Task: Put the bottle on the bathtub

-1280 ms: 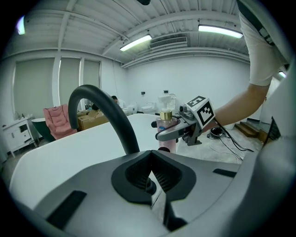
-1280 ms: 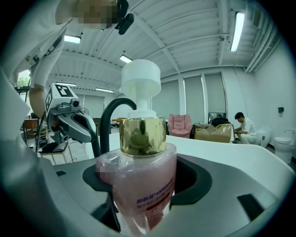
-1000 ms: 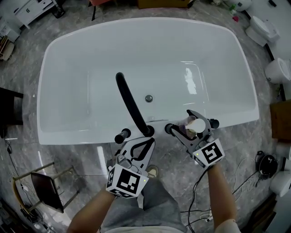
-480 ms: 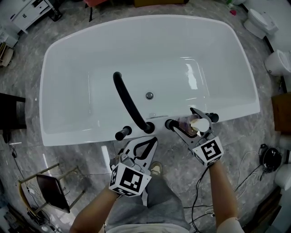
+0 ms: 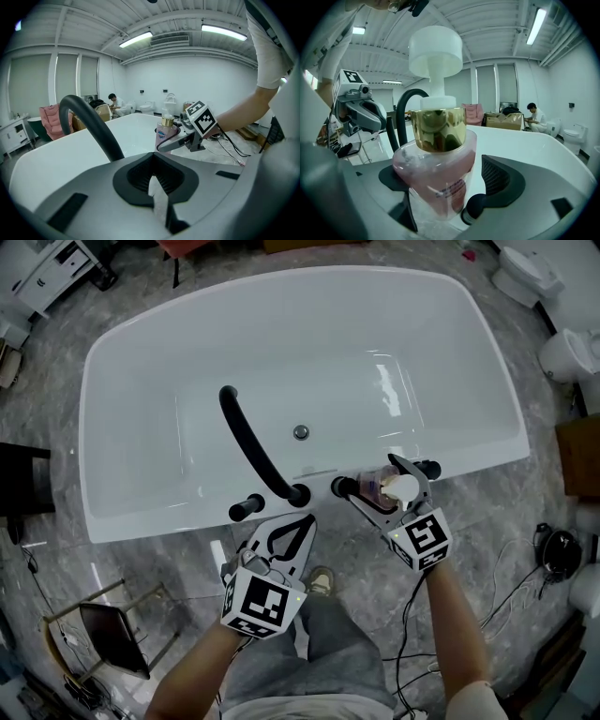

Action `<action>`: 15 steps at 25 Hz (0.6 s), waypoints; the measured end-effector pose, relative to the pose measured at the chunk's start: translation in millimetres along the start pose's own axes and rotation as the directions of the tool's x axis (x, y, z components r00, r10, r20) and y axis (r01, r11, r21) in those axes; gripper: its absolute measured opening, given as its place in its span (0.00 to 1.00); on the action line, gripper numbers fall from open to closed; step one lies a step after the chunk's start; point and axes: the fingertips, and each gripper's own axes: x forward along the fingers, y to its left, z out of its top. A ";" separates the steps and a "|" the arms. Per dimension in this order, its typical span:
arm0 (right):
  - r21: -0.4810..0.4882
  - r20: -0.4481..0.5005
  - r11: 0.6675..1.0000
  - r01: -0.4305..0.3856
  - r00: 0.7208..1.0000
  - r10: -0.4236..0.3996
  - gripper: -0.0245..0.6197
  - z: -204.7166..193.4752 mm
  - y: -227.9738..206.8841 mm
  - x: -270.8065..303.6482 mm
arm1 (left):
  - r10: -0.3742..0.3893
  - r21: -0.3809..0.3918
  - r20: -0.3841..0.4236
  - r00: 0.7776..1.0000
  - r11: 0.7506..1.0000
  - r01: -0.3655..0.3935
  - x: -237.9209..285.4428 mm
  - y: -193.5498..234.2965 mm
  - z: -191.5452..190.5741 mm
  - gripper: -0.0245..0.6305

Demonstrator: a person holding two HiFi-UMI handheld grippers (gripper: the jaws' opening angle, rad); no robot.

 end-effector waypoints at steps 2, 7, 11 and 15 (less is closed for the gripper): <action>0.032 -0.008 0.999 0.016 1.000 -0.016 0.70 -0.6 -1.2 -3.5 | -0.002 -0.014 -0.003 1.000 1.000 0.002 -2.4 -2.1 0.7 0.07; 0.106 -0.050 0.993 0.044 0.998 -0.039 0.73 0.9 0.0 -17.8 | -0.005 -0.027 -0.010 1.000 1.000 0.005 -15.1 -3.0 12.4 0.07; 0.184 -0.073 0.979 0.089 0.994 -0.076 0.73 6.9 7.0 -35.0 | 0.005 -0.029 0.000 1.000 1.000 -0.005 -31.4 -0.5 28.1 0.07; 0.308 -0.119 0.938 0.162 0.984 -0.131 0.73 14.5 10.5 -59.8 | 0.015 -0.020 0.016 1.000 1.000 -0.014 -50.4 2.4 51.4 0.07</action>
